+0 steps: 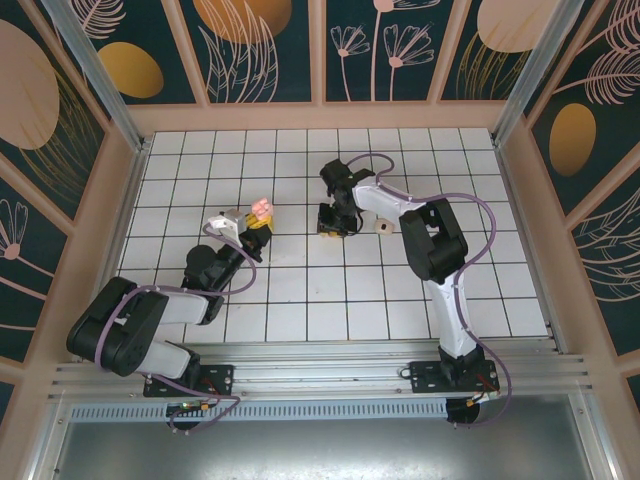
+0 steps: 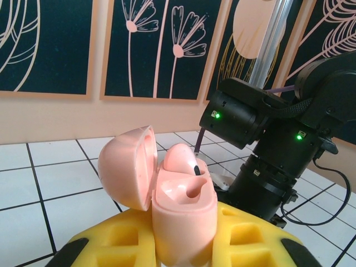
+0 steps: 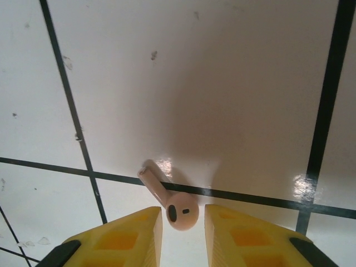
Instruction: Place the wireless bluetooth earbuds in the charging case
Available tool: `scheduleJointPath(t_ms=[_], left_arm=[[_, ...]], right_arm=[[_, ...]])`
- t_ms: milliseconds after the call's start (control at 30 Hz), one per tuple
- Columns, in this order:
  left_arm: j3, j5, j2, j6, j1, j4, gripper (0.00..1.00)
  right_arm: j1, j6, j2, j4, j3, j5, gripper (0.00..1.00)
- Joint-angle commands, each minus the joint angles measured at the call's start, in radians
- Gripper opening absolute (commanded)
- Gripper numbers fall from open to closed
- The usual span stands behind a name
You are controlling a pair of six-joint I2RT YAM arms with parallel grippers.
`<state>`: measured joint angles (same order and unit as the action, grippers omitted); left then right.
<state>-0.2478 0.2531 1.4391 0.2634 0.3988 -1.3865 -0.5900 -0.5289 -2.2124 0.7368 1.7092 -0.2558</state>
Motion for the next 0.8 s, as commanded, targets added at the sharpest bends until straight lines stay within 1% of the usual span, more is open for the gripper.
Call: scheduleJointPath(t_ms=[0, 267, 433, 567, 767], left_arm=[[-0.016, 0.012, -0.023, -0.019, -0.007, -0.009, 0.07], [-0.019, 0.020, -0.041, -0.036, -0.006, 0.020, 0.07], [-0.023, 0.025, -0.051, -0.043, -0.006, 0.038, 0.07], [-0.027, 0.033, -0.060, -0.056, -0.007, 0.058, 0.07], [-0.035, 0.049, -0.074, -0.070, -0.006, 0.085, 0.07]], right_arm=[[-0.008, 0.010, -0.024, -0.010, -0.029, -0.003, 0.26], [-0.011, 0.040, 0.020, -0.040, -0.075, 0.011, 0.21], [-0.011, 0.110, 0.069, -0.040, -0.081, 0.024, 0.19], [-0.011, 0.213, 0.139, -0.030, -0.114, 0.024, 0.18], [-0.007, 0.417, 0.256, 0.009, -0.199, 0.000, 0.18]])
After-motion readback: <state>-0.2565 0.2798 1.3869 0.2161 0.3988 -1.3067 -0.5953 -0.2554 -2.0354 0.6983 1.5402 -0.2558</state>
